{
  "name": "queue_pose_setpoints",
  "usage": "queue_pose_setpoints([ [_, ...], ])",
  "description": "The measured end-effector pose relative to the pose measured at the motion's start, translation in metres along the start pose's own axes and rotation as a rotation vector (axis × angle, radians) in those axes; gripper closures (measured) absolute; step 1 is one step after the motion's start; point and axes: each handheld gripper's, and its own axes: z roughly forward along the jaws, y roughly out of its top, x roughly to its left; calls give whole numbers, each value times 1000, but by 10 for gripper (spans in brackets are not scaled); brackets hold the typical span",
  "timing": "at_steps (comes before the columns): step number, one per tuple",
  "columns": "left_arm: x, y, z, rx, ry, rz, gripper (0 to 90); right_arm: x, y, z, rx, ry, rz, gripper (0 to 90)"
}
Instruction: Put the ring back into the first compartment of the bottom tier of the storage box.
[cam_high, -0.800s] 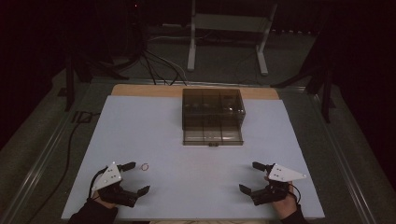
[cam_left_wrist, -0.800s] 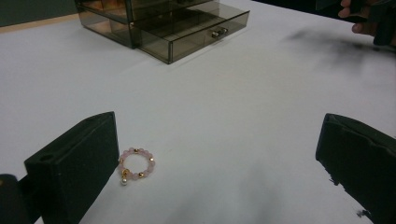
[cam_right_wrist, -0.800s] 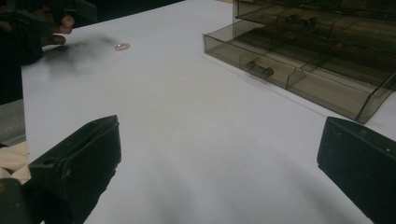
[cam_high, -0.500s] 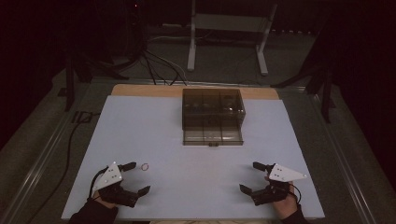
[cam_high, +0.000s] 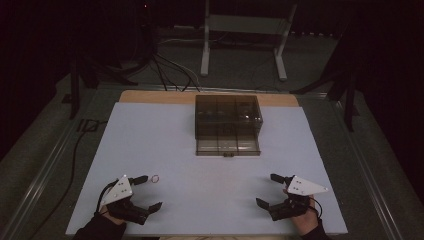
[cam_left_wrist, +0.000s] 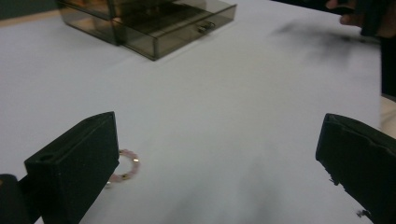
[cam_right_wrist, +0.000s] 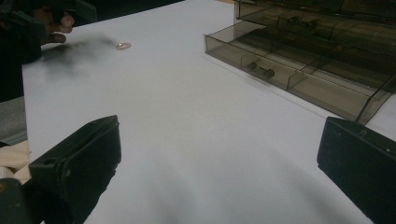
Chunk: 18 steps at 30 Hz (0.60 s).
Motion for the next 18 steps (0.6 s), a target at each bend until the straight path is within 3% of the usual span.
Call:
queue_pose_setpoints([
  [7,-7,4,3,16,-36,17,7,1,0,-1,-2,-2,3,0],
  [18,-13,16,4,-33,-72,11,7,1,0,-2,-11,0,11,0],
])
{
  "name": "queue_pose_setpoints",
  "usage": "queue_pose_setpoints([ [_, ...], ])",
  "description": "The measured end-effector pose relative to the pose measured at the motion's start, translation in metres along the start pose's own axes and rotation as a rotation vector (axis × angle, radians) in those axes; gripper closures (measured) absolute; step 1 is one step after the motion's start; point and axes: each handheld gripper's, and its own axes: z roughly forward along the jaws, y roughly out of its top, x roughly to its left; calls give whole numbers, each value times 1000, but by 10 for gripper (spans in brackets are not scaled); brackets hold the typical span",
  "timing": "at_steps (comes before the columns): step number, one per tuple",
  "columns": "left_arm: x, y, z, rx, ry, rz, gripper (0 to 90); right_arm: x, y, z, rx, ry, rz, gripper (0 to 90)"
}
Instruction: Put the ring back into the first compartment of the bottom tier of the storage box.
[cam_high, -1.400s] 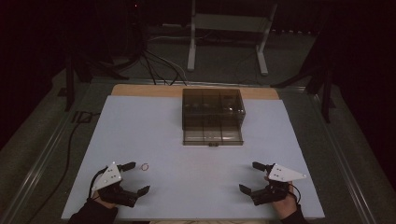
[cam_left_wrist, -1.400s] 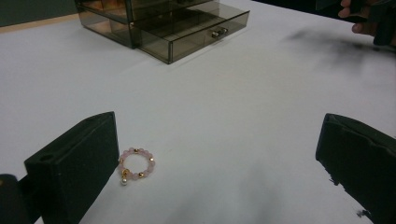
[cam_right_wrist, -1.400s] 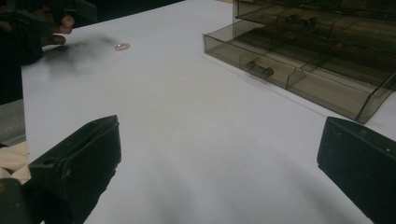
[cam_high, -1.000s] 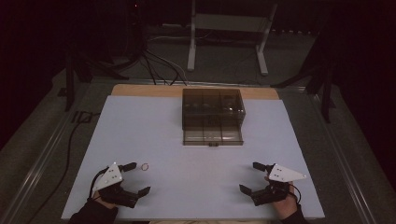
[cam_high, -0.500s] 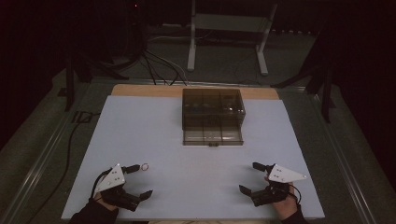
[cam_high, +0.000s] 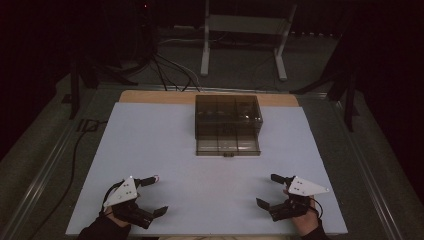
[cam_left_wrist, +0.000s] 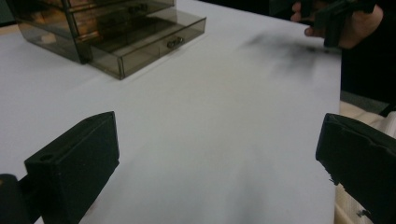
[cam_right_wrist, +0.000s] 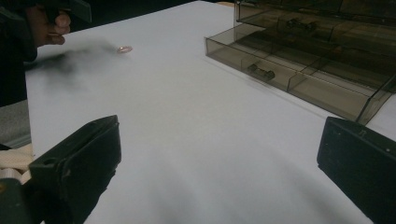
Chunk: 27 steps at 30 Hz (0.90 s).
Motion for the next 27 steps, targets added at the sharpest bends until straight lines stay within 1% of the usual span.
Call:
queue_pose_setpoints([
  [2,0,2,0,-9,5,0,7,0,0,0,-2,-1,1,0],
  [5,0,5,1,-12,13,14,7,0,0,-1,-3,-2,2,0],
  [7,0,7,0,-20,26,25,7,0,0,-1,-5,-3,2,0],
  [9,0,8,-1,-30,32,27,7,0,0,-1,-4,-3,1,0],
  [15,4,12,-4,-48,58,19,7,1,0,-2,-3,-4,1,0],
  [18,7,13,-5,-49,67,18,7,1,0,-2,-8,-2,6,0],
  [21,10,13,-5,-52,78,7,7,2,0,-3,-8,-2,5,0],
  [24,13,13,-5,-46,101,3,7,2,0,-3,-10,-3,3,0],
  [27,15,14,-6,-55,113,-7,7,2,0,-4,-8,-4,3,0],
])
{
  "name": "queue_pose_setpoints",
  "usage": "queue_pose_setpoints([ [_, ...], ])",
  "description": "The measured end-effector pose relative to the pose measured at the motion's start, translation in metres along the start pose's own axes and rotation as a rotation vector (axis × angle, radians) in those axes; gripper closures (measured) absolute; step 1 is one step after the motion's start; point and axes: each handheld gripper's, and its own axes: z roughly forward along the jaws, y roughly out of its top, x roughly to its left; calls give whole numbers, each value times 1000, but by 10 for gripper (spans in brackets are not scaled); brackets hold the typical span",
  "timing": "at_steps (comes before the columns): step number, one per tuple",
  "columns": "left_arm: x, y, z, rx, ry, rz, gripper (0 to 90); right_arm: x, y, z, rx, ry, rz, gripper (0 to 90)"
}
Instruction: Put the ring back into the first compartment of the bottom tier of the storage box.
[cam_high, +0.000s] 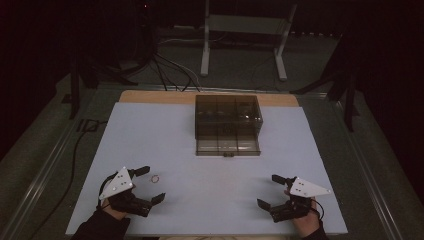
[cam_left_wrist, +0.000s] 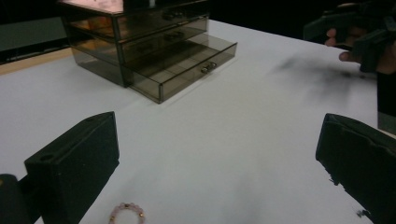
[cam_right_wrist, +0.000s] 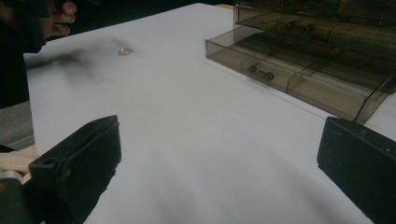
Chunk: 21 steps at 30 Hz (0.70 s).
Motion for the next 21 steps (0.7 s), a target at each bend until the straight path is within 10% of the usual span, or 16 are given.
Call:
queue_pose_setpoints([
  [21,22,4,-5,5,171,-51,7,0,-1,-2,-4,-7,6,0],
])
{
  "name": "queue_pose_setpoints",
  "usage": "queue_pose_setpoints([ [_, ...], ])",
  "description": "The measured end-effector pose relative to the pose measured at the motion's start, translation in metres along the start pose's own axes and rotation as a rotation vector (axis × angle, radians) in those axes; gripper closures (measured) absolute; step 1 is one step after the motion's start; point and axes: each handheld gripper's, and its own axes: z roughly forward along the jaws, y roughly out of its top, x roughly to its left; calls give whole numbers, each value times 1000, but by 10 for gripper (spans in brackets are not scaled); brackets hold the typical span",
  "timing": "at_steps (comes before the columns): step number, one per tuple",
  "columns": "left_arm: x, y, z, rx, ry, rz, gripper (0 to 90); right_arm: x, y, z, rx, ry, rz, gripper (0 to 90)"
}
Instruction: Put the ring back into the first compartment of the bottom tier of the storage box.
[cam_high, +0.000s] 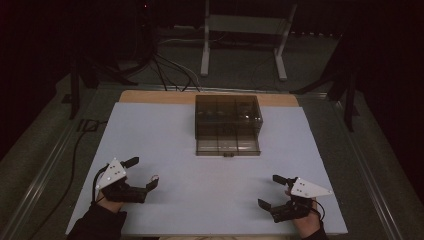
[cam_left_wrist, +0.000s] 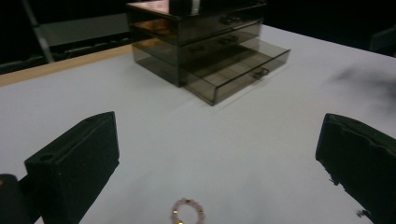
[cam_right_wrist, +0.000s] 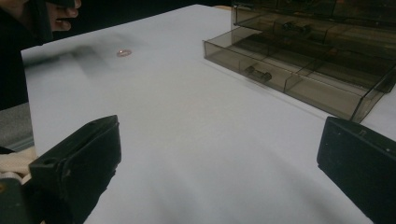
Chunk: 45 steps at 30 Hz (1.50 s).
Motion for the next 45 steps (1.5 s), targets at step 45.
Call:
queue_pose_setpoints([
  [45,10,-18,30,279,105,-55,166,0,0,-2,1,3,11,0],
])
